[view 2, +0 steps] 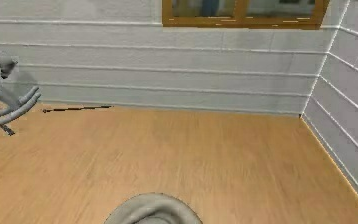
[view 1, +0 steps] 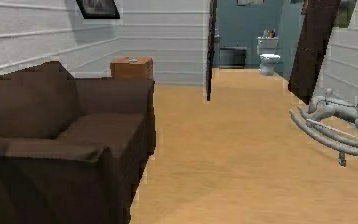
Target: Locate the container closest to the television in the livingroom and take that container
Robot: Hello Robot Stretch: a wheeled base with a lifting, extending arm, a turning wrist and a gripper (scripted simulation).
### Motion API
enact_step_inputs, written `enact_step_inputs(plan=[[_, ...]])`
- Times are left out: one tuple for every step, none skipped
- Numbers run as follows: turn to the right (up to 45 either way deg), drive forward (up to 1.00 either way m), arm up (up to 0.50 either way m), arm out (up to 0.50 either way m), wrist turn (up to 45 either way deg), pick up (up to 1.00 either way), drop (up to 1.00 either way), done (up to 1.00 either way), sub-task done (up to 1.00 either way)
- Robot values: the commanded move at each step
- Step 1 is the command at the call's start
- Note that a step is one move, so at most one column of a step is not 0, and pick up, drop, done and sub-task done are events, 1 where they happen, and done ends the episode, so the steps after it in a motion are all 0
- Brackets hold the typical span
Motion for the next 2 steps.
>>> enact_step_inputs(plan=[[0.0,0.50,0.00,0.00,0.0,0.00,0.00,0.00,0.00],[18.0,0.00,0.00,0.00,0.0,0.00,0.00,0.00,0.00]])
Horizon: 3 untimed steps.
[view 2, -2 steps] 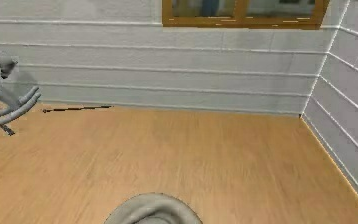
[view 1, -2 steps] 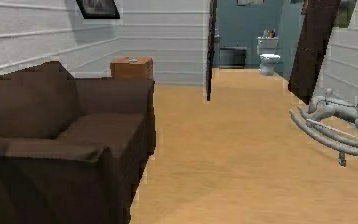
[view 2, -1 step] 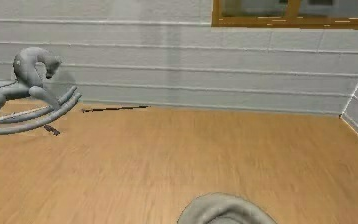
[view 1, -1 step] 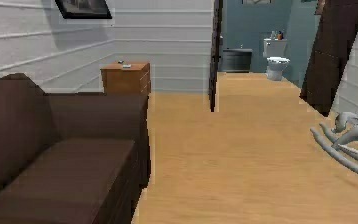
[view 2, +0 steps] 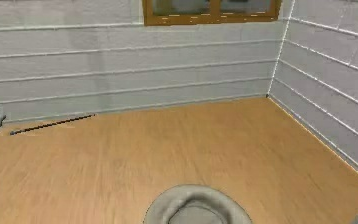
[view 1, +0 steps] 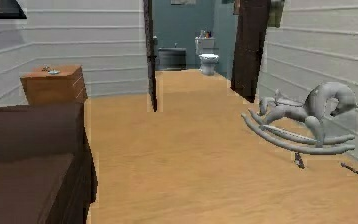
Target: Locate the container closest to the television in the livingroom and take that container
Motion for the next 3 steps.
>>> enact_step_inputs(plan=[[3.0,0.00,0.00,0.00,0.0,0.00,0.00,0.00,0.00],[0.0,1.00,0.00,0.00,0.0,0.00,0.00,0.00,0.00],[0.0,1.00,0.00,0.00,0.0,0.00,0.00,0.00,0.00]])
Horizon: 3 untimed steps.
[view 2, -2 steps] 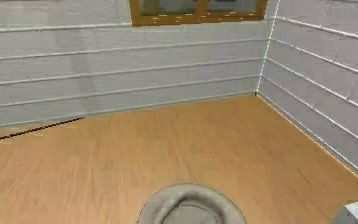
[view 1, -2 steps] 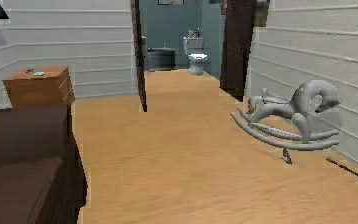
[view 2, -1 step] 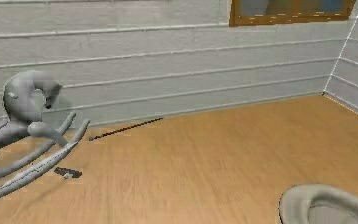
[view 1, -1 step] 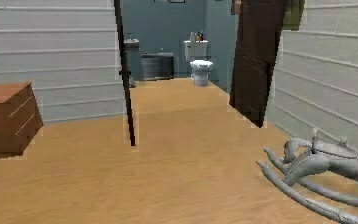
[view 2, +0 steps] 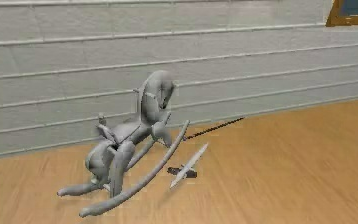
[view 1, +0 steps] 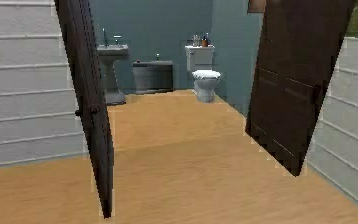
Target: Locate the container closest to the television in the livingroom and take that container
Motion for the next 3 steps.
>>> enact_step_inputs(plan=[[0.0,1.00,0.00,0.00,0.0,0.00,0.00,0.00,0.00],[12.0,0.00,0.00,0.00,0.0,0.00,0.00,0.00,0.00],[0.0,0.05,0.00,0.00,0.0,0.00,0.00,0.00,0.00]])
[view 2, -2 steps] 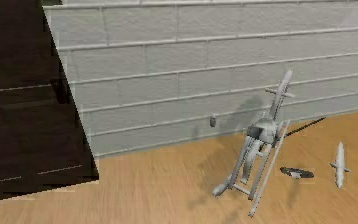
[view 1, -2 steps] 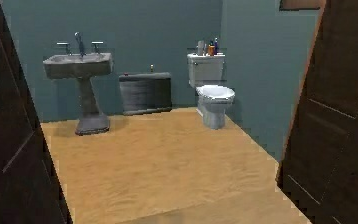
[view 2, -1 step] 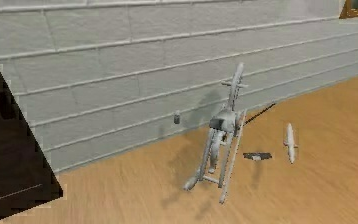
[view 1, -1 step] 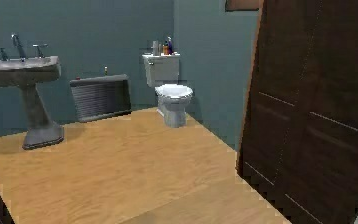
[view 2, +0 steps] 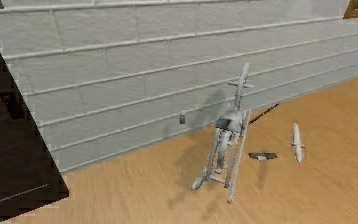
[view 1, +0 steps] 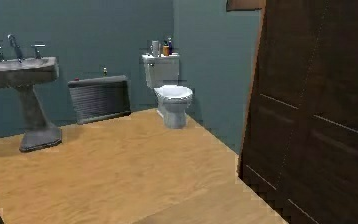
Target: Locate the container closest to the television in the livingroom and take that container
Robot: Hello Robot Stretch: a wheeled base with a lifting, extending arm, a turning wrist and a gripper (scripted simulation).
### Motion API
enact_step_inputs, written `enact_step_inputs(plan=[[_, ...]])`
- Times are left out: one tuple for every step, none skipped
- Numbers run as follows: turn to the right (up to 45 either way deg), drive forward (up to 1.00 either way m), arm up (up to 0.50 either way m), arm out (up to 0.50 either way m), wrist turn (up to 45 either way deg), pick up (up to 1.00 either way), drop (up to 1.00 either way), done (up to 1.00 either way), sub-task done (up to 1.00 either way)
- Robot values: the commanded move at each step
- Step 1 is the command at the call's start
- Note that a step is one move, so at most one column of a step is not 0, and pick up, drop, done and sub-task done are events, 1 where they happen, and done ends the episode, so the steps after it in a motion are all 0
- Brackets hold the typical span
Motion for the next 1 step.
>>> enact_step_inputs(plan=[[-24.0,0.00,0.00,0.00,0.0,0.00,0.00,0.00,0.00]])
